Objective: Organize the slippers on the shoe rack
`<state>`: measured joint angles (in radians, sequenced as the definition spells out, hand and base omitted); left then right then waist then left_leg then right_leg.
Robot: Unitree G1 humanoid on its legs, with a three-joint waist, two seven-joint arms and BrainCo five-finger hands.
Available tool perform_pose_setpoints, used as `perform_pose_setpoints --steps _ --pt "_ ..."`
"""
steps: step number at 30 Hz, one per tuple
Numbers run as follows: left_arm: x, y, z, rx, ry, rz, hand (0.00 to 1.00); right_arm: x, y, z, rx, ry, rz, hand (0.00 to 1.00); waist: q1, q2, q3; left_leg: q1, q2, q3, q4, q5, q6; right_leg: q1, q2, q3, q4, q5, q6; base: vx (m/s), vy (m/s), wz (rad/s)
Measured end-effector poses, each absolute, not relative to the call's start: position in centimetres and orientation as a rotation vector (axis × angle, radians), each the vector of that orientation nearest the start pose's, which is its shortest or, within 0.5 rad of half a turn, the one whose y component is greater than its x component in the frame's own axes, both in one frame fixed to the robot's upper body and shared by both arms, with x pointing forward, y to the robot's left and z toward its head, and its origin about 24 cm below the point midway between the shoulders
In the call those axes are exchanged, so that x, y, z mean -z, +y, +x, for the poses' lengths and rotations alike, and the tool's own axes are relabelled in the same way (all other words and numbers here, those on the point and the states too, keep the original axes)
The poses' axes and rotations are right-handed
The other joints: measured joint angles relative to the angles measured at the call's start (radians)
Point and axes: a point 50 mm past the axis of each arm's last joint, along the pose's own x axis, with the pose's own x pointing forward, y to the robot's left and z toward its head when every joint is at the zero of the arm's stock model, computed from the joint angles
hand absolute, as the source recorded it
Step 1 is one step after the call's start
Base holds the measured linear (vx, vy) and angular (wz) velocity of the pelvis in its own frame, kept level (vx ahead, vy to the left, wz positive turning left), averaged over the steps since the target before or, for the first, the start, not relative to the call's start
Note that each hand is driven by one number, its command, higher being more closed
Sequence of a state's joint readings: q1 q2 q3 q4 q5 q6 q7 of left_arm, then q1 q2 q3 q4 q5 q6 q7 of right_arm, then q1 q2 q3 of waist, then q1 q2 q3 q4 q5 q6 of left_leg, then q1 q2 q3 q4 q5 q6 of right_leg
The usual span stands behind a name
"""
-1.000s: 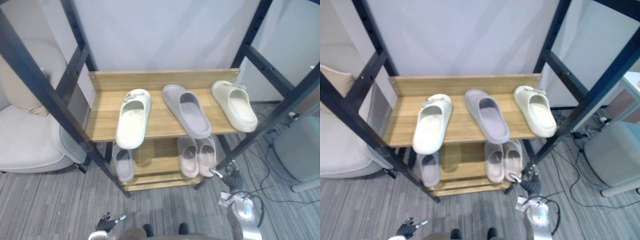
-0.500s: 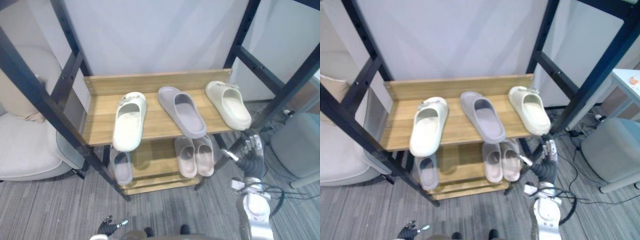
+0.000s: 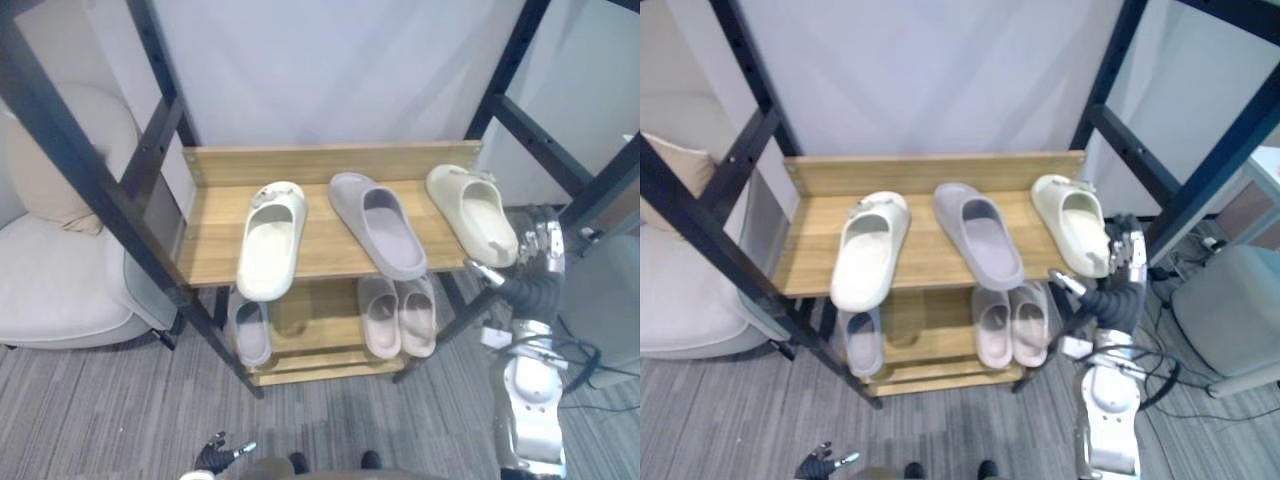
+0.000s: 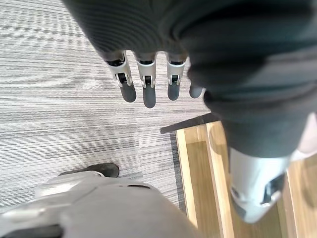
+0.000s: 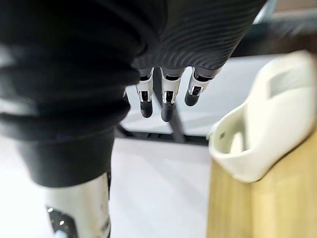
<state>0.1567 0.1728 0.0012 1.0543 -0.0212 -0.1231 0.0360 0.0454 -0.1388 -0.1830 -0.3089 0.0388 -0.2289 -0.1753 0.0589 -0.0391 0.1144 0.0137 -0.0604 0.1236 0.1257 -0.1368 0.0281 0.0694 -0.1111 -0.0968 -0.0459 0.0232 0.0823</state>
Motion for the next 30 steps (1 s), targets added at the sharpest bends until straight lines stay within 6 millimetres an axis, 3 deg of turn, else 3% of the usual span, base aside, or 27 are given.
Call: perform_pose_setpoints --steps 20,30 --pt "15.8 22.6 6.6 -0.171 1.091 0.147 0.0 -15.1 -22.6 30.5 0.224 -0.447 -0.258 0.0 0.036 -0.03 0.012 -0.037 -0.023 -0.05 -0.007 0.025 0.033 -0.016 -0.016 -0.056 -0.003 -0.001 -0.003 0.0 0.002 0.08" --pt "15.7 22.7 6.7 -0.181 1.078 0.138 0.0 -17.0 -23.7 32.7 0.238 -0.428 -0.331 0.0 0.052 -0.034 0.023 -0.038 -0.025 -0.053 -0.019 0.027 0.034 -0.018 -0.016 -0.062 -0.011 -0.001 -0.004 0.0 0.0 0.0"
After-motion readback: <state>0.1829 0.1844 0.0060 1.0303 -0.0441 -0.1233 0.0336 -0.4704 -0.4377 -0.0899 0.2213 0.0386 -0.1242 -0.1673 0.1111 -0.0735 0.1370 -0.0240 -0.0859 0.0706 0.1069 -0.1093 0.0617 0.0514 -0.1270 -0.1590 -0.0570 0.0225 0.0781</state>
